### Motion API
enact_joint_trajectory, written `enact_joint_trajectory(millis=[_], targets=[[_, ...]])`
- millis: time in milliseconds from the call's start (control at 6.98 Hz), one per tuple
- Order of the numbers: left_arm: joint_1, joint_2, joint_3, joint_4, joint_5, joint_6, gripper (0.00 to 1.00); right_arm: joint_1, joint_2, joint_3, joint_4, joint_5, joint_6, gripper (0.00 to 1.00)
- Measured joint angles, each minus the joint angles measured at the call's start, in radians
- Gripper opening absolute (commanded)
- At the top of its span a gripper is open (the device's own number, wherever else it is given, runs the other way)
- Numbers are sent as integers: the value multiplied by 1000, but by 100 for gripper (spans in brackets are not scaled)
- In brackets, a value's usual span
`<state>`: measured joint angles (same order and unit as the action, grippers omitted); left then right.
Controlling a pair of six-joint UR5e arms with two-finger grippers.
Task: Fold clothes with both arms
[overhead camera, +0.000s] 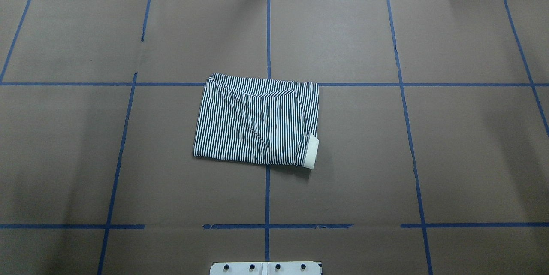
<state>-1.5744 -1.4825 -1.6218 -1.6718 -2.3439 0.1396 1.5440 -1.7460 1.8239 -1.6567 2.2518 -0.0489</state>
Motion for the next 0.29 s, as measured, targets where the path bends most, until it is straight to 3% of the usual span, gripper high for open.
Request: enact_joint_trajectory(millis=[286], targets=[[-1,2,1,1,0,0,100,0,-1,-6,0,0,0,100]])
